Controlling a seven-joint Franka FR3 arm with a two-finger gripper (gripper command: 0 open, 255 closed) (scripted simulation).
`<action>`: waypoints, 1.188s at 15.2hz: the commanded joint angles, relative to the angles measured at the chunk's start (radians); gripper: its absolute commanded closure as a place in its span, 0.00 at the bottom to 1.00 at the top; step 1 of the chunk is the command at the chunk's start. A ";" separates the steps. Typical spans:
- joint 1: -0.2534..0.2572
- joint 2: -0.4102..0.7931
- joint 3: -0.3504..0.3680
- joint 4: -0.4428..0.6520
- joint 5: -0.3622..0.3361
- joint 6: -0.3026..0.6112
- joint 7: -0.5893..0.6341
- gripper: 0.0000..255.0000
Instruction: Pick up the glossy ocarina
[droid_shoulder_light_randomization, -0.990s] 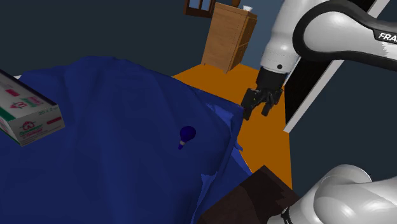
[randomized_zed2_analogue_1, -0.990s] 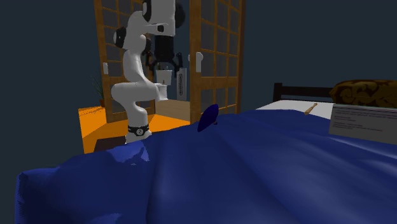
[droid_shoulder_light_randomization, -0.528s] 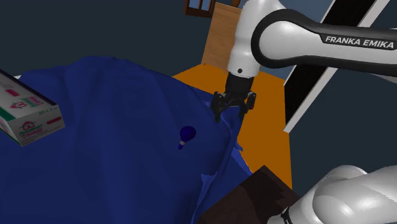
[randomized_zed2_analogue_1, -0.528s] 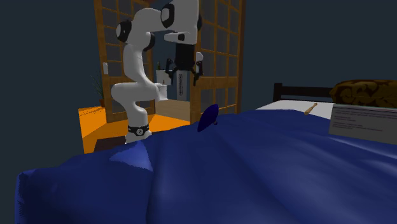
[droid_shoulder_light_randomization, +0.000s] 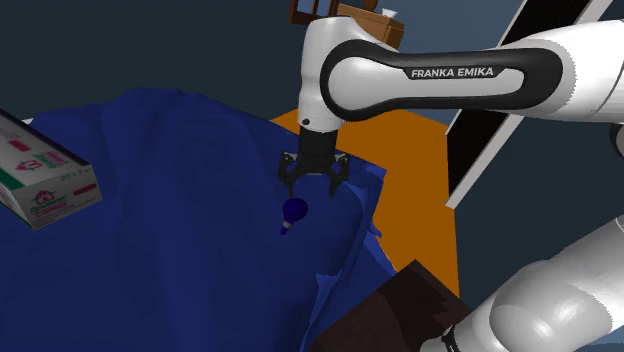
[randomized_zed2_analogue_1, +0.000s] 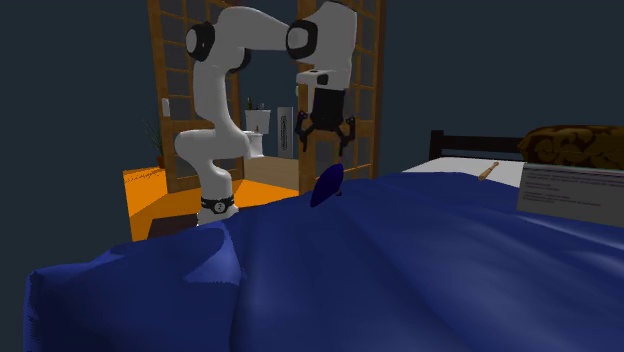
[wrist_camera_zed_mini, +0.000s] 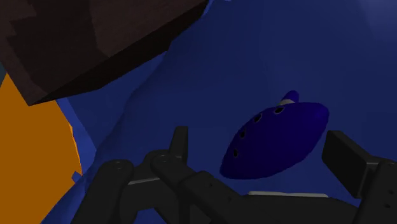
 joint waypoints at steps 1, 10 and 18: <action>0.005 0.090 0.027 0.062 -0.037 0.009 0.099 0.00; 0.013 0.140 0.031 0.002 -0.060 0.110 0.128 0.00; 0.014 0.139 0.031 0.000 -0.059 0.110 0.128 1.00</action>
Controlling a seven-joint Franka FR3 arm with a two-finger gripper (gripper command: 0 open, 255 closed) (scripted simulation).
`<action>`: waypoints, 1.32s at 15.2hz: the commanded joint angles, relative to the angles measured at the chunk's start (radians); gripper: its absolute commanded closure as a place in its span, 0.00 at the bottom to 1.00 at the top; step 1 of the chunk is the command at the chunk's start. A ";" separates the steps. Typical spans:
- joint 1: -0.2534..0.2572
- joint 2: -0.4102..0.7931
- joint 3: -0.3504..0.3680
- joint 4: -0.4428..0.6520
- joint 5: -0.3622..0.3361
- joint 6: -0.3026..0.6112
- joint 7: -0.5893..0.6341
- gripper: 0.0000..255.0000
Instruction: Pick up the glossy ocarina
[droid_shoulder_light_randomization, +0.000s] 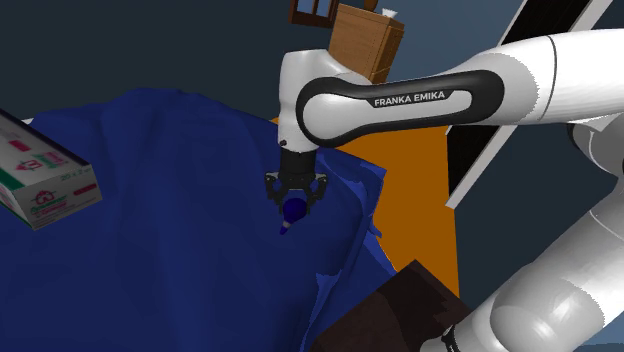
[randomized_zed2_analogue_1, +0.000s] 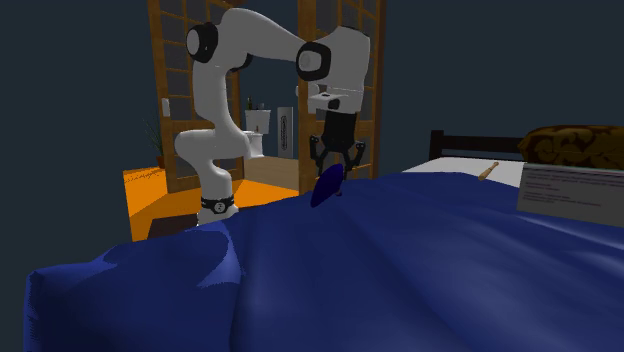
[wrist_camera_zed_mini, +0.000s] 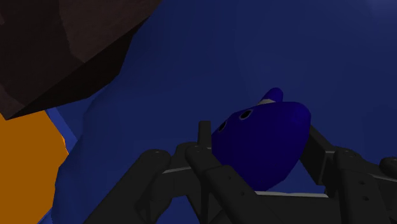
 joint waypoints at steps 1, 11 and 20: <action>0.000 0.001 0.000 -0.001 0.000 -0.001 0.000 1.00; -0.003 -0.025 -0.003 0.081 0.012 -0.105 -0.008 1.00; -0.005 -0.036 -0.005 0.166 0.017 -0.200 -0.009 1.00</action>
